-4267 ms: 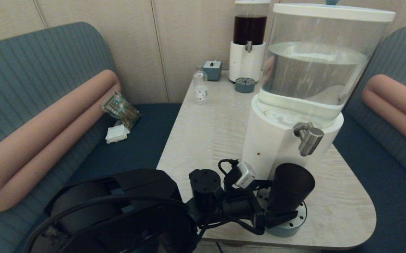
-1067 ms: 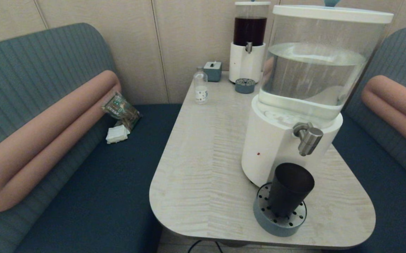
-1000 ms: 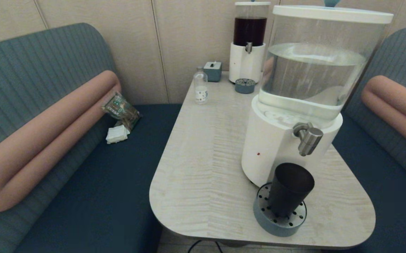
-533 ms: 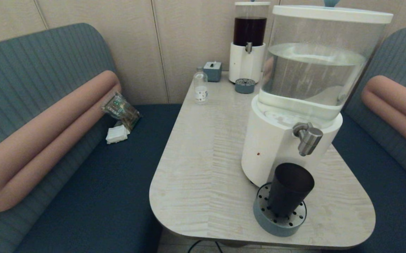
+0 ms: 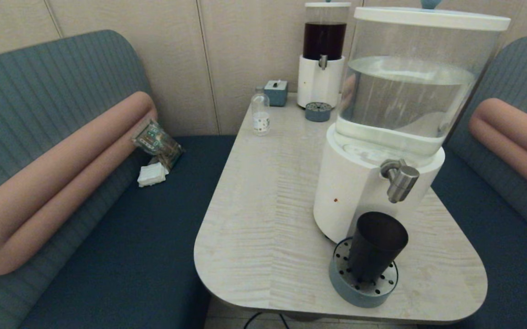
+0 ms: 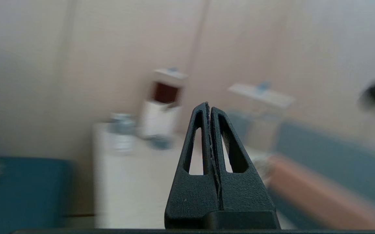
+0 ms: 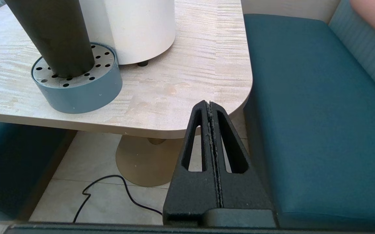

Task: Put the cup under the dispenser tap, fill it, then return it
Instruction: Turn on the faucet

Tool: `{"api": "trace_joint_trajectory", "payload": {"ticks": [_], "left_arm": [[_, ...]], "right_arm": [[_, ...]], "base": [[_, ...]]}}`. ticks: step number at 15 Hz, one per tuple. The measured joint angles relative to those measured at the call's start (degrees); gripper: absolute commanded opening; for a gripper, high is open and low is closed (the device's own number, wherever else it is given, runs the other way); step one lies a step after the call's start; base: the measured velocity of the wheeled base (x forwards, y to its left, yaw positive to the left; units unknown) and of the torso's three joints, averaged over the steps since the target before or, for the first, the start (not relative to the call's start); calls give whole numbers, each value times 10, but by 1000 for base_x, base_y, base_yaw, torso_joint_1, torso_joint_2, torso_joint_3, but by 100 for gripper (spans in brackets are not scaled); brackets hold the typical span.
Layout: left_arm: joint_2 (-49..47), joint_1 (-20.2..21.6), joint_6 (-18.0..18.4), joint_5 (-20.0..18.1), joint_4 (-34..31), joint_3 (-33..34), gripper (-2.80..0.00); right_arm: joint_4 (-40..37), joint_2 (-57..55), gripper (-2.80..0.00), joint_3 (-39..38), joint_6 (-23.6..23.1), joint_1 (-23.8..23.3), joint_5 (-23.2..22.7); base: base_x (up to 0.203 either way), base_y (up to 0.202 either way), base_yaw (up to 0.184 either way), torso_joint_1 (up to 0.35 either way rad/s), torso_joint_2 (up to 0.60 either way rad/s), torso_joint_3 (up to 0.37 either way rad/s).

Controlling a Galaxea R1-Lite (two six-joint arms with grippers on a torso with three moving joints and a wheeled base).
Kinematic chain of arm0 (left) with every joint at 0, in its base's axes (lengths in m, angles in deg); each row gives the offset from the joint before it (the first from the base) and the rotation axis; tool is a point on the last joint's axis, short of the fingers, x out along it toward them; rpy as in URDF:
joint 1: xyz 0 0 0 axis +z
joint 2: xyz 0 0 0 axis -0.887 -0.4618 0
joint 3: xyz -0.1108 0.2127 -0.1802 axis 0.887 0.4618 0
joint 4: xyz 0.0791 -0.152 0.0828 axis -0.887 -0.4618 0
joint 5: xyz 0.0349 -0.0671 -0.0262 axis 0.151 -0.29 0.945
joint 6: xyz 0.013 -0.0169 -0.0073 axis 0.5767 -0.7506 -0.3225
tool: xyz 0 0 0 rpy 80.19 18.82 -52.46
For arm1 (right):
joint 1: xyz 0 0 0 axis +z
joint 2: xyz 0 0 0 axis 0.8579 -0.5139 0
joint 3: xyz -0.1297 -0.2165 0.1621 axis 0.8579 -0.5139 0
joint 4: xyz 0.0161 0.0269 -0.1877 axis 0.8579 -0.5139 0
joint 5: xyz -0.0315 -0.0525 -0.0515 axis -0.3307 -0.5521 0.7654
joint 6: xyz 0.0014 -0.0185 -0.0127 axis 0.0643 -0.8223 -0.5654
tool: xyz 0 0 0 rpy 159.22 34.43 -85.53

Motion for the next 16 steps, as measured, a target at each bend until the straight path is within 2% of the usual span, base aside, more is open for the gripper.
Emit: {"api": "trace_joint_trajectory", "payload": {"ticks": [3,4,5,9,11,15,16], "left_arm": [[36,0,153,28,-90,25,-280],[43,0,196,36,-98,44,-280],[48,0,222,38,-100,68,-280],[54,-1,236,39,-101,196,-280],[55,-1,238,52,-113,214,-280],[55,-1,266,140,-165,220,-280],[55,-1,271,150,-182,221,-280]], "right_arm": [[0,0,-280,0,0,0,0],[0,0,-280,0,0,0,0],[0,0,-280,0,0,0,0],[0,0,-280,0,0,0,0],[0,0,-280,0,0,0,0],[0,0,-280,0,0,0,0],[0,0,-280,0,0,0,0]], "base": [[0,0,0,0,0,0],[0,0,0,0,0,0],[0,0,0,0,0,0],[0,0,0,0,0,0],[0,0,0,0,0,0],[0,0,0,0,0,0],[0,0,0,0,0,0]]}}
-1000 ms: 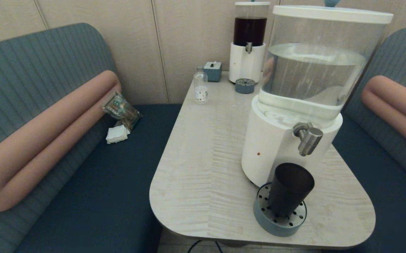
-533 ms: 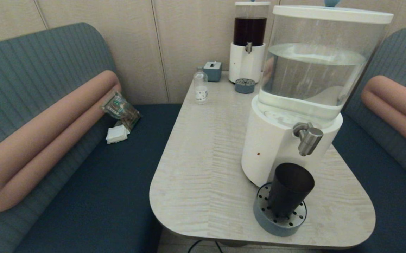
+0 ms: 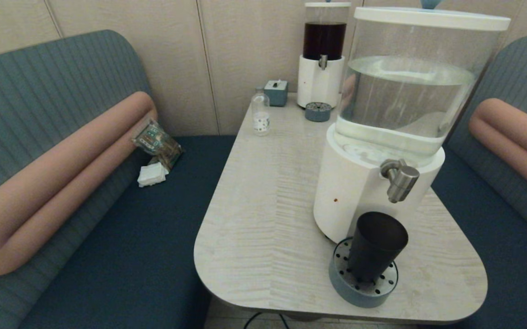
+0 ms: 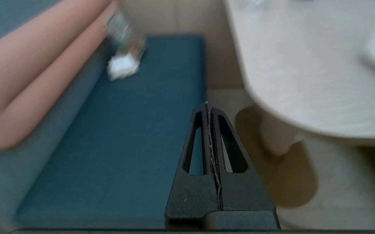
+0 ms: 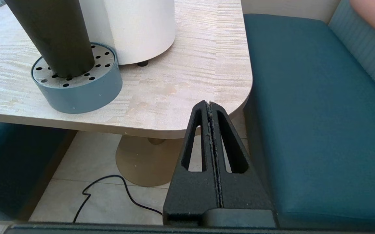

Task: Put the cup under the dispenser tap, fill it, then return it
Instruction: Turn on the faucet

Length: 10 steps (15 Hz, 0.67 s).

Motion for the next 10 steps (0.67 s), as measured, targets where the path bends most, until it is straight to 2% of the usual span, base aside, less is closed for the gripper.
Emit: {"api": "trace_joint_trajectory", "payload": {"ticks": [3,10], "left_arm": [[0,0,-6,7,-43,0,-280],[0,0,-11,7,-38,0,-280]], "right_arm": [[0,0,-280,0,0,0,0],[-2,0,-280,0,-9,0,1]], "base": [[0,0,0,0,0,0],[0,0,0,0,0,0]]}}
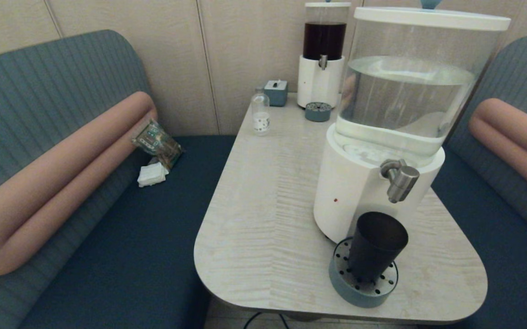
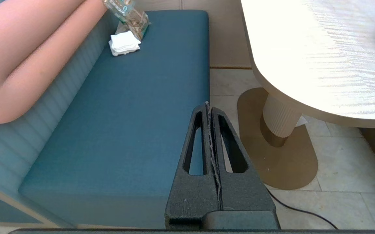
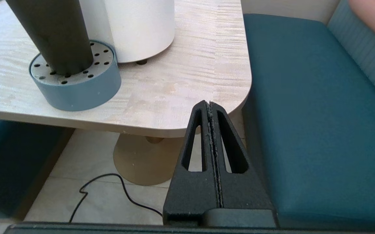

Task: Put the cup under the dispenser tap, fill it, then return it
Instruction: Turn on the faucet

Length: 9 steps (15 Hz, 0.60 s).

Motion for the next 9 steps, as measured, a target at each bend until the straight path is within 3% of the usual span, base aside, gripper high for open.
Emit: {"api": "trace_joint_trajectory", "payload": {"ticks": [5,7,9], "left_arm": [[0,0,-1,0,1,0,-280],[0,0,-1,0,0,0,-280],[0,0,-1,0,0,0,-280]], "right_arm": [[0,0,-280,5,1,0,2],[-10,-4,-280,64,10,0,1],[-36,-31,-280,178,39,0,-2]], "base": [[0,0,0,0,0,0],[0,0,0,0,0,0],[0,0,0,0,0,0]]}}
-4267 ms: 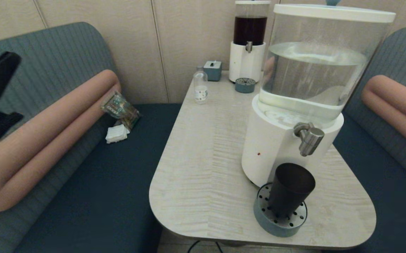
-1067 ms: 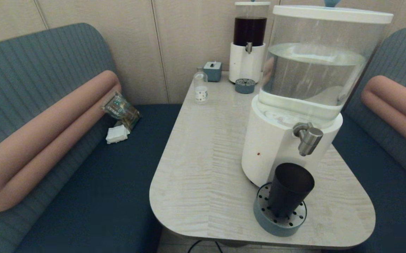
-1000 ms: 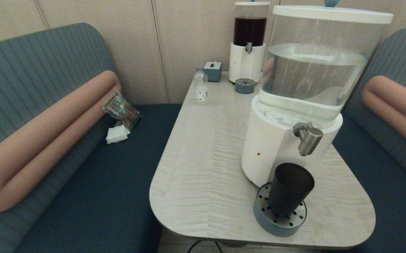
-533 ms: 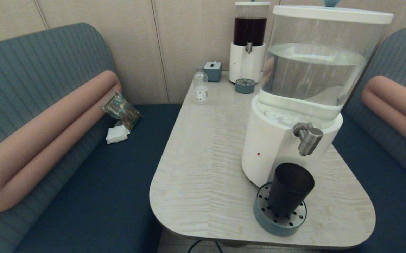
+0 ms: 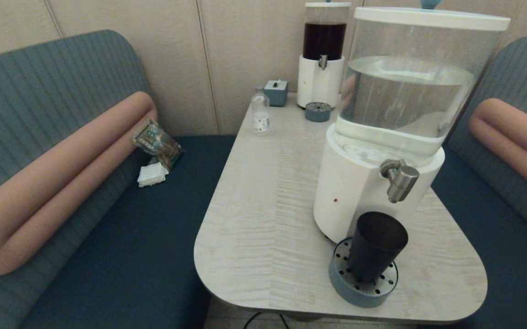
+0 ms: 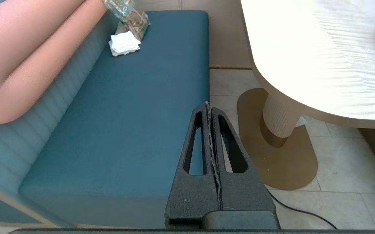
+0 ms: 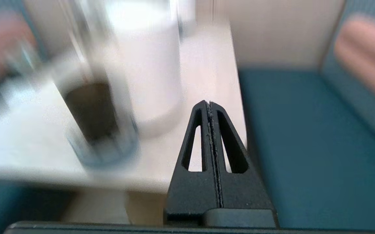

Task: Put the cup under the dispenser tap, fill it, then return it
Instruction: Turn on the faucet

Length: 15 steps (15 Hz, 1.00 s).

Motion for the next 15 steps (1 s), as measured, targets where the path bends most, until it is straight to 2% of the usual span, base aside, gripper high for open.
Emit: {"api": "trace_joint_trajectory", "payload": {"ticks": [3,7,9,11,13,15], "left_arm": [[0,0,0,0,0,0,-280],[0,0,0,0,0,0,-280],[0,0,0,0,0,0,-280],[0,0,0,0,0,0,-280],[0,0,0,0,0,0,-280],[0,0,0,0,0,0,-280]], "right_arm": [[-29,-106,-280,164,37,0,-12],[-63,-286,-280,316,64,0,-43],[-127,-366,-280,408,76,0,-64],[-222,-431,-280,486,82,0,-93],[-308,-487,-280,535,83,0,-127],[-368,-532,-280,561,83,1,-179]], "base": [[0,0,0,0,0,0],[0,0,0,0,0,0],[0,0,0,0,0,0],[0,0,0,0,0,0],[0,0,0,0,0,0],[0,0,0,0,0,0]]}}
